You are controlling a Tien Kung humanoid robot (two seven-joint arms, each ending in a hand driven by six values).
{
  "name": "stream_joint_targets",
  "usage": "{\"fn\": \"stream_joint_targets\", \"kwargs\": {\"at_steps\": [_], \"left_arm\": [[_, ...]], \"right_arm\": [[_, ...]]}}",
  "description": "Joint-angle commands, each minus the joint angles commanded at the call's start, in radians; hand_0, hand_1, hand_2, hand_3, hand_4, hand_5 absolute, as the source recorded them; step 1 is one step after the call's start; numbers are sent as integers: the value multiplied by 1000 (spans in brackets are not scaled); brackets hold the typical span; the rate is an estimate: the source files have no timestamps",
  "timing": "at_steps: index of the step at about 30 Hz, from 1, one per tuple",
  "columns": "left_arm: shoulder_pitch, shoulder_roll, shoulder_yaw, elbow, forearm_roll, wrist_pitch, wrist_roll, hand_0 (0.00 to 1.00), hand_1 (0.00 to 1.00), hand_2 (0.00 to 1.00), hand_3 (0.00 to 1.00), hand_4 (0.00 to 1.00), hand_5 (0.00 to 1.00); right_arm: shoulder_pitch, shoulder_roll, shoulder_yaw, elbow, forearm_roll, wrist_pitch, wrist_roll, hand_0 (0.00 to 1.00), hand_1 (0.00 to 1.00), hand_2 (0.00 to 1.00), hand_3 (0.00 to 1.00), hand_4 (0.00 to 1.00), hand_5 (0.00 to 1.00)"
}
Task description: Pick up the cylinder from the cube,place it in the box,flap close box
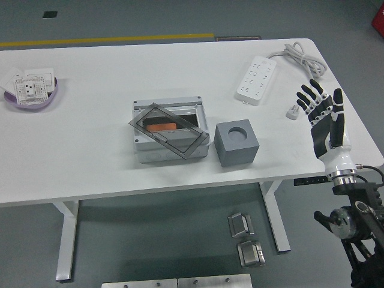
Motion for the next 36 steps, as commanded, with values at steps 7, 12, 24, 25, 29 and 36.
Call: {"fn": "stream_joint_targets", "kwargs": {"at_steps": [7, 12, 24, 25, 29, 36], "left_arm": [[-7, 2, 9, 0, -10, -4, -5, 633, 644, 639, 701, 666, 280], [-5, 3, 21, 0, -20, -7, -8, 633, 644, 639, 701, 666, 280], [7, 14, 77, 0, -65, -14, -28, 635, 644, 639, 700, 666, 281], [9, 14, 92, 0, -78, -15, -35, 633, 644, 639, 700, 666, 280], [13, 13, 143, 0, -125, -20, -57, 633, 644, 639, 700, 666, 280], [15, -1, 188, 0, -171, -24, -78, 634, 644, 639, 700, 665, 281]], "right_arm": [[4, 0, 15, 3, -3, -15, 5, 904, 852, 860, 874, 998, 940], [3, 0, 29, 3, -8, -19, 5, 904, 852, 860, 874, 998, 940], [8, -20, 80, 4, -14, -25, -1, 908, 853, 862, 873, 990, 861], [8, -22, 84, 5, -14, -26, -2, 908, 854, 861, 872, 980, 843], [9, -32, 103, 10, -14, -28, -5, 908, 854, 861, 872, 980, 843], [23, -67, 117, -2, -7, -27, -14, 905, 853, 861, 871, 983, 854]]}}
